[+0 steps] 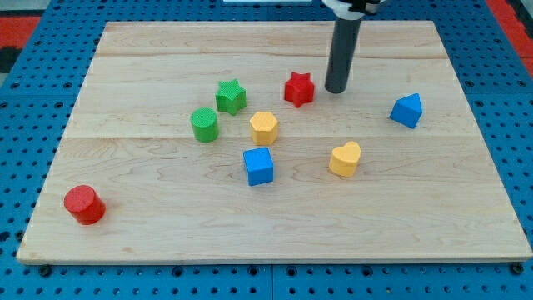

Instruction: Push the blue triangle to the bottom right of the red star

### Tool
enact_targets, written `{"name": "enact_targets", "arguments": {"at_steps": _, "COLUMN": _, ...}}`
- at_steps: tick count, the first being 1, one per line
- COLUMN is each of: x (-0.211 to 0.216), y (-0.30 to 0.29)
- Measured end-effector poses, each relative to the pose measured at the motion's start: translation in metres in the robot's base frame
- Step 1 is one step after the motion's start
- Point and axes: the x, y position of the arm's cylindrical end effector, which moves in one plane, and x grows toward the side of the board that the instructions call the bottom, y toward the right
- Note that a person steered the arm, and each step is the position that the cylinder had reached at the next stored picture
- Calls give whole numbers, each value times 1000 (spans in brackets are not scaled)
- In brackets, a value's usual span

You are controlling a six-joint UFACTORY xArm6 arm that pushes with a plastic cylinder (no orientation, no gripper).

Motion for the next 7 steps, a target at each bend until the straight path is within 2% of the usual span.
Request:
{"name": "enact_targets", "arguments": {"at_steps": 1, "x": -2, "y": 32}}
{"name": "enact_targets", "arguments": {"at_steps": 2, "x": -13, "y": 153}}
{"name": "enact_targets", "arguments": {"at_steps": 3, "x": 6, "y": 236}}
{"name": "enact_targets", "arguments": {"at_steps": 4, "x": 64, "y": 200}}
{"name": "enact_targets", "arguments": {"at_steps": 5, "x": 60, "y": 145}}
{"name": "enact_targets", "arguments": {"at_steps": 7, "x": 58, "y": 114}}
